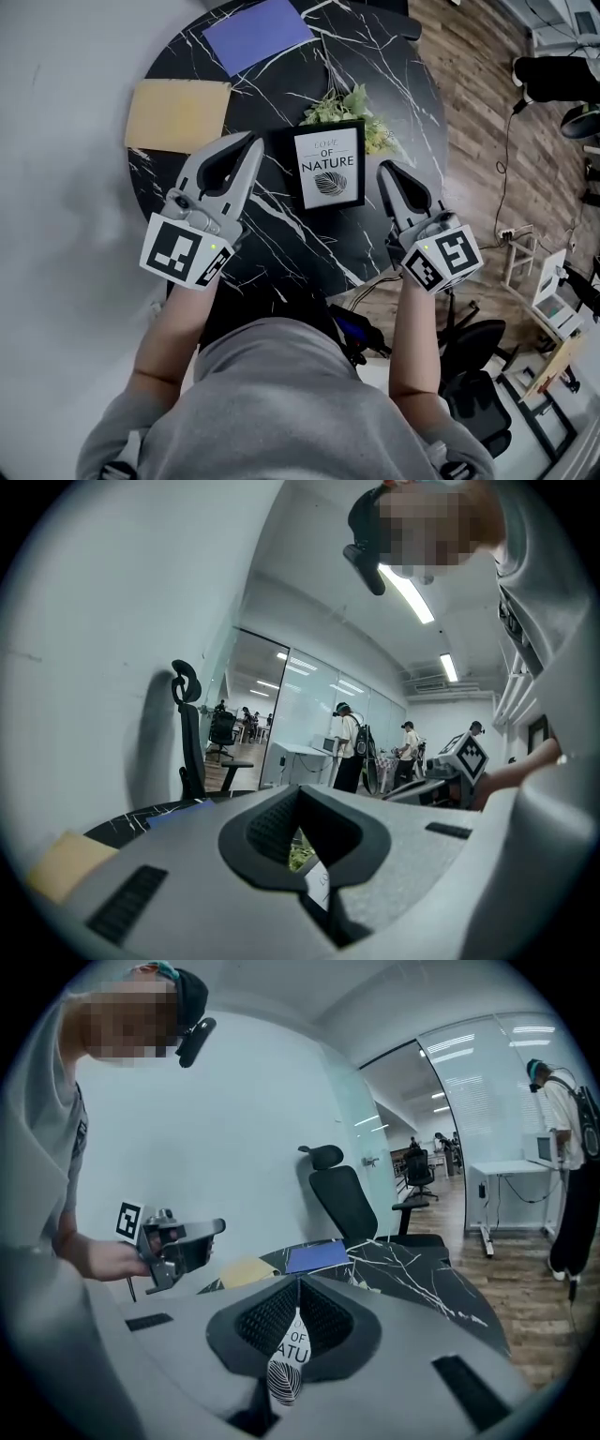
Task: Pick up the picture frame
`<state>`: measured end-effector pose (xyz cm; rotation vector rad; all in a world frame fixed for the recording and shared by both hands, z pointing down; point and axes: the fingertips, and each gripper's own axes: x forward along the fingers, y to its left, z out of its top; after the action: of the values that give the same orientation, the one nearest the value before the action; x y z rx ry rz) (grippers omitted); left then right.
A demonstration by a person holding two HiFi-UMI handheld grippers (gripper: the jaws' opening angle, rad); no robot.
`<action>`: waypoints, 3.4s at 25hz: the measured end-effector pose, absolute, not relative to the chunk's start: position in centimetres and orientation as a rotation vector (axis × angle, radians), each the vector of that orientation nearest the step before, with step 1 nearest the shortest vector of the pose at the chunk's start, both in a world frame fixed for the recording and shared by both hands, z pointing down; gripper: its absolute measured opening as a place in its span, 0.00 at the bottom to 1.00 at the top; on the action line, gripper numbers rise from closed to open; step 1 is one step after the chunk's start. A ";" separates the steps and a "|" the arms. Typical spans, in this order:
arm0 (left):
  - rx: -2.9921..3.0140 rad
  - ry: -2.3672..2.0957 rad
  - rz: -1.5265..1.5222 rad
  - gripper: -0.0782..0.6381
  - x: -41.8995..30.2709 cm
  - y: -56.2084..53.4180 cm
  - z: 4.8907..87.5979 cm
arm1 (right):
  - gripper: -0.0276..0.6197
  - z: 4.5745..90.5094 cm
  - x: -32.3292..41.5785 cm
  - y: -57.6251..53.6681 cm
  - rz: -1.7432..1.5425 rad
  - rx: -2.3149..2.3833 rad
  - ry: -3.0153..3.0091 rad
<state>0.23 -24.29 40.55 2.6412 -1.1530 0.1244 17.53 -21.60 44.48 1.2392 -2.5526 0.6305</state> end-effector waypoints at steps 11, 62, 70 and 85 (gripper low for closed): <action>2.592 -1.125 0.181 0.12 1.4 -24.1 43.7 | 0.09 51.8 17.9 -22.0 0.815 1.142 -2.454; 2.523 -1.226 0.299 0.12 -2.2 -23.0 46.8 | 0.18 60.5 16.0 -21.2 1.631 0.415 -2.365; 2.531 -1.229 0.289 0.12 -2.4 -22.8 46.2 | 0.17 57.7 15.5 -20.4 1.660 0.403 -2.445; 2.541 -1.265 0.257 0.12 -3.6 -22.8 44.3 | 0.16 53.1 15.1 -20.4 1.804 0.453 -2.638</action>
<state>-3.61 -22.79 44.33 2.5412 -1.2648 0.2568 15.14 -20.36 53.12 0.4531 -2.6379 1.8042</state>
